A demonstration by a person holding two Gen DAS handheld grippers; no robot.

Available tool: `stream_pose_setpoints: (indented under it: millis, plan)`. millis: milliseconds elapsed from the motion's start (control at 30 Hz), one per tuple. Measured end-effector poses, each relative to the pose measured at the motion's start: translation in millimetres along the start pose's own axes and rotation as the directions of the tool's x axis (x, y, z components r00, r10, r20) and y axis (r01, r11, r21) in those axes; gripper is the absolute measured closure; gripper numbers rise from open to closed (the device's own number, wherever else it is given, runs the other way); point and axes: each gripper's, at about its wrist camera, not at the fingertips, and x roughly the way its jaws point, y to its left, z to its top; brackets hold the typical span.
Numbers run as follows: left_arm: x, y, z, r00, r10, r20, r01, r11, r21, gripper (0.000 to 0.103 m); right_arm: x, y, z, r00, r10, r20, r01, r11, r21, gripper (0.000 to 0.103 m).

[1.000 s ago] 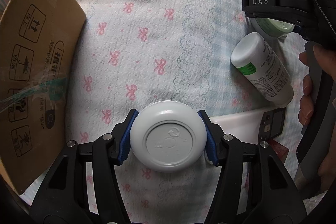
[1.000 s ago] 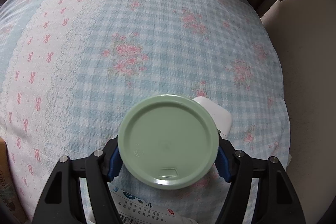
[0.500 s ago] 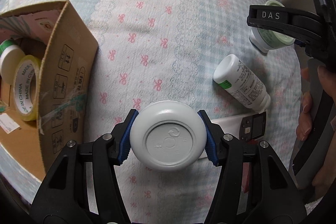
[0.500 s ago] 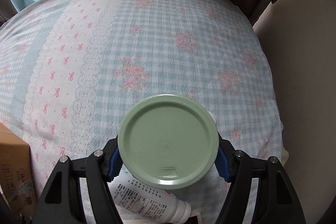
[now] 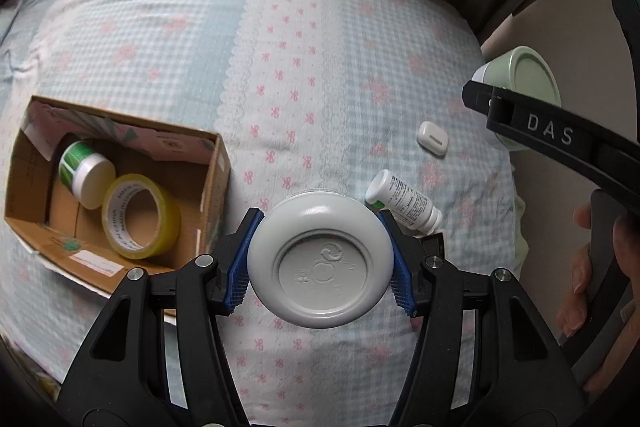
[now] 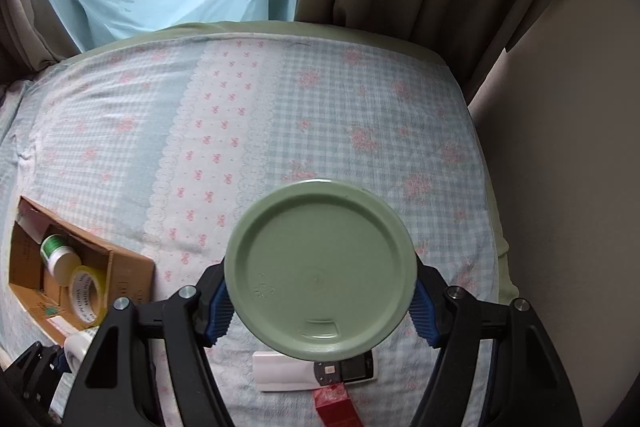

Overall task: Organize rigid objects
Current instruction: 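Carry the cream jar and green-lidded jar with both tools over the box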

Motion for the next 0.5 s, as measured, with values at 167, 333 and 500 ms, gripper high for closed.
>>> stream_pose_setpoints:
  millis: [167, 333, 500]
  plan:
    - [-53.8, 30.2, 8.3, 0.998, 0.001, 0.063, -0.002, 1.000, 0.024, 0.049, -52.9, 32.1, -4.0, 0.998, 0.069, 0.012, -0.069, 0.998, -0.002, 0.036]
    - [-96.9, 84.4, 10.4, 0.997, 0.018, 0.077, -0.024, 0.997, 0.072, 0.049, -95.4, 76.9, -15.8, 0.992, 0.128, 0.012, -0.128, 0.992, 0.020, 0.036]
    - [-128.4, 153.0, 8.9, 0.997, 0.032, 0.064, -0.040, 0.992, 0.119, 0.049, -126.0, 137.2, -31.8, 0.987, 0.161, 0.007, -0.161, 0.986, 0.042, 0.036]
